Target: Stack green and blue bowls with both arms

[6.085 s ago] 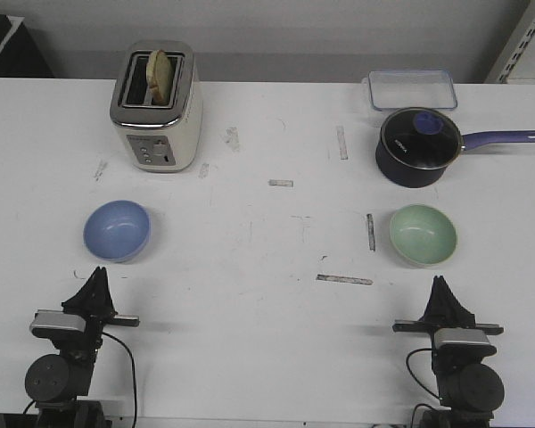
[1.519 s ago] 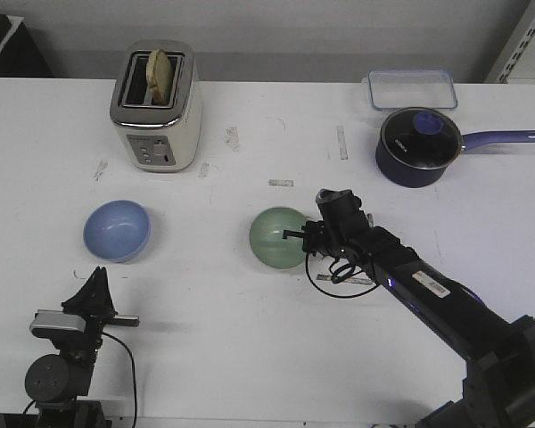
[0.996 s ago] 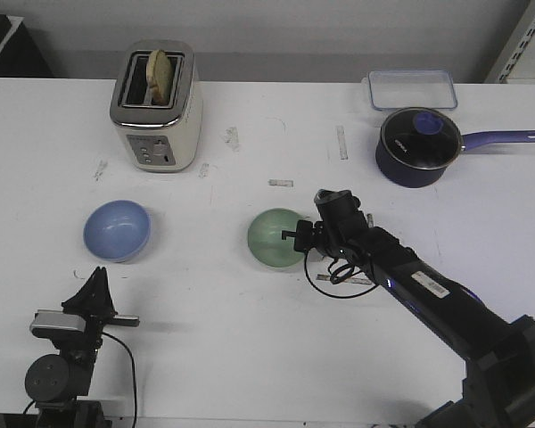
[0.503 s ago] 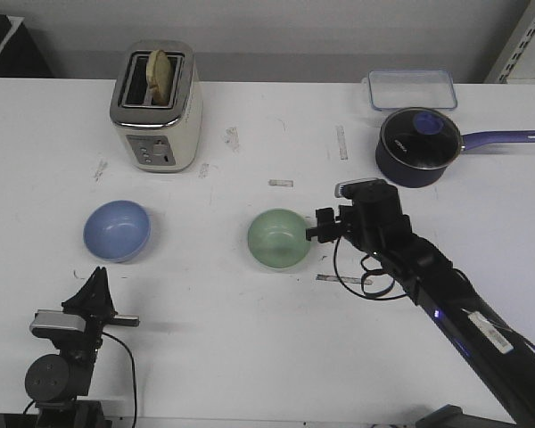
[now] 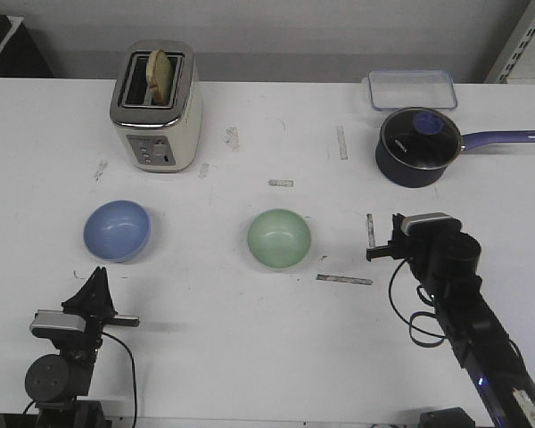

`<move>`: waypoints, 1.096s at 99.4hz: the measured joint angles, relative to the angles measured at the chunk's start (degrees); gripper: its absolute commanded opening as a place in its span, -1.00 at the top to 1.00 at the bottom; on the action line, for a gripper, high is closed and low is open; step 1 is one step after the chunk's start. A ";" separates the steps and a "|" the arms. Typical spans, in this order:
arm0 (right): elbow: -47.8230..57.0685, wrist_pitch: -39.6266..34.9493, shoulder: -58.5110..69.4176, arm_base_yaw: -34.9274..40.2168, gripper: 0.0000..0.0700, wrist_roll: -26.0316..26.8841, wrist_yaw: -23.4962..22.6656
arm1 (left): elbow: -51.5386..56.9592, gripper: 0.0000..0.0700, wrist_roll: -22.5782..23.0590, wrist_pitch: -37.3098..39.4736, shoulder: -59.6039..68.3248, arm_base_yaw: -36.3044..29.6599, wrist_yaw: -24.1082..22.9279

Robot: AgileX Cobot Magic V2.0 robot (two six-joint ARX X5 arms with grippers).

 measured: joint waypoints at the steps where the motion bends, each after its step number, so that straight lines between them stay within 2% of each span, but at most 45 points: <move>1: -0.48 0.46 -0.44 -0.37 0.97 0.00 0.02 | 0.00 0.99 0.00 0.00 0.00 0.00 0.00; 13: -6.71 4.44 -6.40 -4.63 0.97 0.00 0.02 | 0.00 0.99 0.00 0.00 0.00 0.00 0.00; 29: -12.59 4.66 -14.12 -8.68 0.97 0.00 0.07 | 0.00 0.99 0.00 0.00 0.00 0.00 0.00; 56: -20.04 4.81 -27.06 -9.16 0.97 -0.02 0.00 | 0.00 0.99 0.00 0.00 0.00 0.00 0.00; 109: -21.51 3.43 -44.39 -9.16 0.97 -0.02 0.02 | 0.00 0.99 0.00 0.00 0.00 0.00 0.00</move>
